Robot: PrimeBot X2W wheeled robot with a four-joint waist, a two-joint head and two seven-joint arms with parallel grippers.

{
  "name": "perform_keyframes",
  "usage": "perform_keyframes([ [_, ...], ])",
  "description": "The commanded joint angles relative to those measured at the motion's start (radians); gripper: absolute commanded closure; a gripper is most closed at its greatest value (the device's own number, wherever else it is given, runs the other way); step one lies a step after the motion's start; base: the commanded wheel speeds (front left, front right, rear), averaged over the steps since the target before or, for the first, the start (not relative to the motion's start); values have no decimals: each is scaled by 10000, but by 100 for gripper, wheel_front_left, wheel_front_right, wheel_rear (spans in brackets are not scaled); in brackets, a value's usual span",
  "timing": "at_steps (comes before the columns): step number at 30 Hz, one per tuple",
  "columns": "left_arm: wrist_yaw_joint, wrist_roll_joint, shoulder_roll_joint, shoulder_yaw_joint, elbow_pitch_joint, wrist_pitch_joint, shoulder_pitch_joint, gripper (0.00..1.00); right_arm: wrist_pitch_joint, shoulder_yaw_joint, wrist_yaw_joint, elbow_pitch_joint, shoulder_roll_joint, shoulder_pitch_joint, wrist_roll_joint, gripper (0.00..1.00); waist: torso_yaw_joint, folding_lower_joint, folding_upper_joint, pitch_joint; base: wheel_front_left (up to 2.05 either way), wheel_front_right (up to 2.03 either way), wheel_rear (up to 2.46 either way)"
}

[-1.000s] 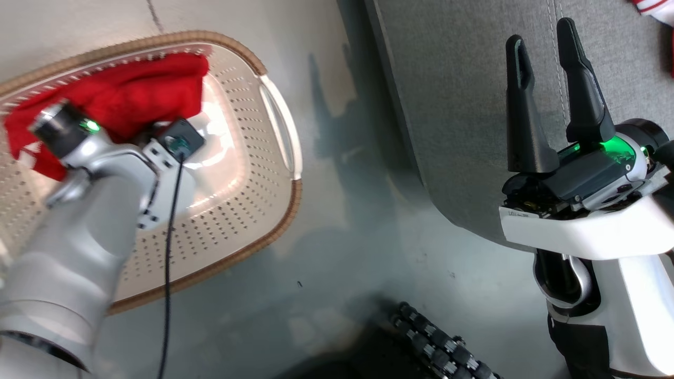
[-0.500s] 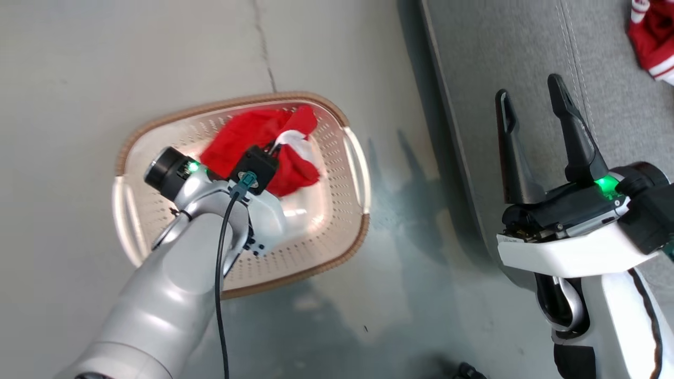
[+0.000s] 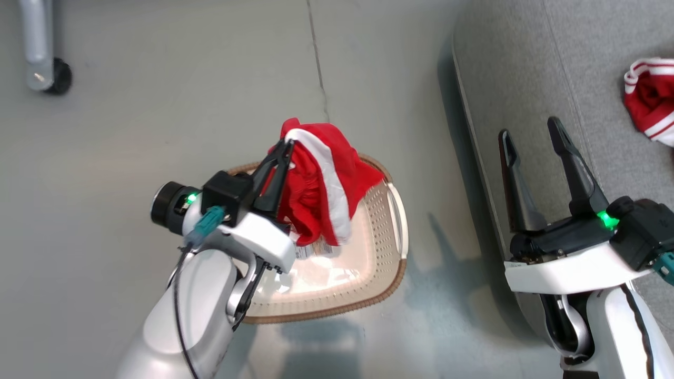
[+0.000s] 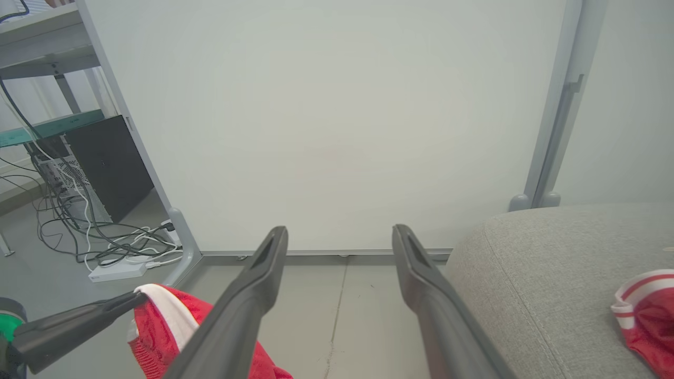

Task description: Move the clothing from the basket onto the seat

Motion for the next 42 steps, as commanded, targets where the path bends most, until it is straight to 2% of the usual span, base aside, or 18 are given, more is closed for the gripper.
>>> perform_keyframes([
  [1, 46, -100, 126, 166, -331, -51, 209, 100, 71, -50, 20, 18, -49, 165, -17, 0, 312, 0, 0, -519, 0, 0, 0],
  [3, 48, -251, 196, 392, -953, -52, 510, 100, 164, -90, 20, 48, -51, 338, -13, 0, 400, 0, 0, -831, 0, 0, 0],
  [8, -261, -547, 344, 857, -2180, -45, 1134, 100, 381, -141, 20, 61, -49, 769, -35, 0, 542, 0, 0, -1561, 0, 0, 0],
  [16, -874, -1011, 428, 1085, -3030, -45, 1725, 100, 650, -79, 20, 28, -49, 1622, 108, 0, 490, 0, 0, -2692, 0, 0, 0],
  [20, -1008, -1178, 584, 1160, -3324, -45, 1989, 100, 785, 23, 20, -65, -49, 1979, 177, 0, 412, 0, 0, -3153, 0, 0, 0],
  [24, -1020, -1384, 604, 1235, -3464, -31, 2207, 100, 904, 113, 20, -151, -48, 2205, 166, 0, 375, 0, 0, -3472, 0, 0, 0],
  [30, -782, -1435, 731, 1226, -3847, 39, 2752, 100, 1041, 187, 20, -295, -48, 2756, 277, 0, 292, 0, 0, -4112, 0, 0, 0],
  [42, -481, -1484, 794, 1063, -4487, 393, 3214, 100, 1151, 221, 21, -411, -48, 3155, 379, 0, 283, 0, 0, -4487, 0, 0, 0],
])
